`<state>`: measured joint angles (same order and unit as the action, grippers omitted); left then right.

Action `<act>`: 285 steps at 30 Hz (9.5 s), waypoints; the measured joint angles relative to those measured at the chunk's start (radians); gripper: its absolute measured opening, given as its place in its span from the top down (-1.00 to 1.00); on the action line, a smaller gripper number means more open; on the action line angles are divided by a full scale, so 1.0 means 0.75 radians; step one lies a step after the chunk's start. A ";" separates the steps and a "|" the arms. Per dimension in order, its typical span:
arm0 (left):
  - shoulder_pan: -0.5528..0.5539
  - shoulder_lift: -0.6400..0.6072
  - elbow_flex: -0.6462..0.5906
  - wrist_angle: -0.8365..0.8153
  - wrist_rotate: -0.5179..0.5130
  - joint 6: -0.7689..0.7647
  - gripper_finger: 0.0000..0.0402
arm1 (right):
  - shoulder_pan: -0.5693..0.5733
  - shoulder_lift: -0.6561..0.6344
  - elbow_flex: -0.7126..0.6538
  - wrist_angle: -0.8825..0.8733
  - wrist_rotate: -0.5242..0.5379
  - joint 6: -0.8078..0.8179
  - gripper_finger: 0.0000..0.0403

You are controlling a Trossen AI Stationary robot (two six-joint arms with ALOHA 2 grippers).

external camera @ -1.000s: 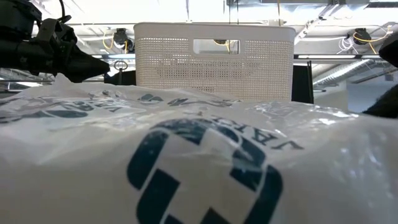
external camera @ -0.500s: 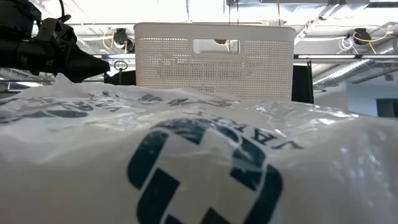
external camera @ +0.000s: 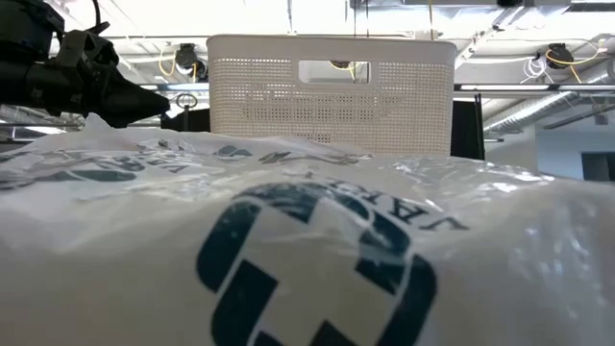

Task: Pick & place medical supplies in basket/bin
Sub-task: Put the black bandage into the white bin, then put the white mailer bag into the white bin

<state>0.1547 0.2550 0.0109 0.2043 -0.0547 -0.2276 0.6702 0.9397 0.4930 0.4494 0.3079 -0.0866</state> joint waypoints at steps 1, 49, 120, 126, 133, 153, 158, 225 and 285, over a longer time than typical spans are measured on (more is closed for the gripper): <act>0.000 0.000 0.000 0.001 0.000 0.000 0.69 | -0.003 -0.016 -0.034 0.029 -0.001 -0.031 0.76; 0.000 -0.001 0.000 0.151 -0.149 0.574 0.69 | -1.495 1.449 1.604 -1.535 -0.656 -0.841 0.76; 0.002 -0.001 0.000 0.227 -0.131 0.591 0.69 | -1.261 -0.779 -0.400 -0.008 -1.072 -0.010 1.00; 0.002 0.000 -0.001 0.217 -0.184 0.414 0.69 | -1.284 -0.820 -0.464 0.010 -1.073 -0.006 1.00; -0.018 0.000 0.017 0.272 -0.056 0.222 0.69 | -1.330 -0.819 -0.464 -0.046 -1.078 -0.017 1.00; -0.798 0.999 1.113 -0.620 -0.474 0.060 0.69 | -1.339 -0.819 -0.464 -0.184 -1.075 0.030 1.00; -0.969 1.322 1.343 -0.828 -0.435 -0.182 0.69 | -1.339 -0.818 -0.464 -0.217 -1.075 0.042 1.00; -0.875 2.199 1.847 -1.050 0.048 -0.266 0.98 | -1.339 -0.810 -0.582 -0.126 -1.069 0.136 1.00; -0.659 0.376 1.064 -0.422 -0.883 0.605 0.99 | -1.339 -0.810 -0.583 -0.075 -1.069 0.123 1.00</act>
<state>-0.3393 0.5372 0.8090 -0.1125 -0.7171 0.2259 -0.3343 0.3323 0.0559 0.3928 -0.4937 0.0055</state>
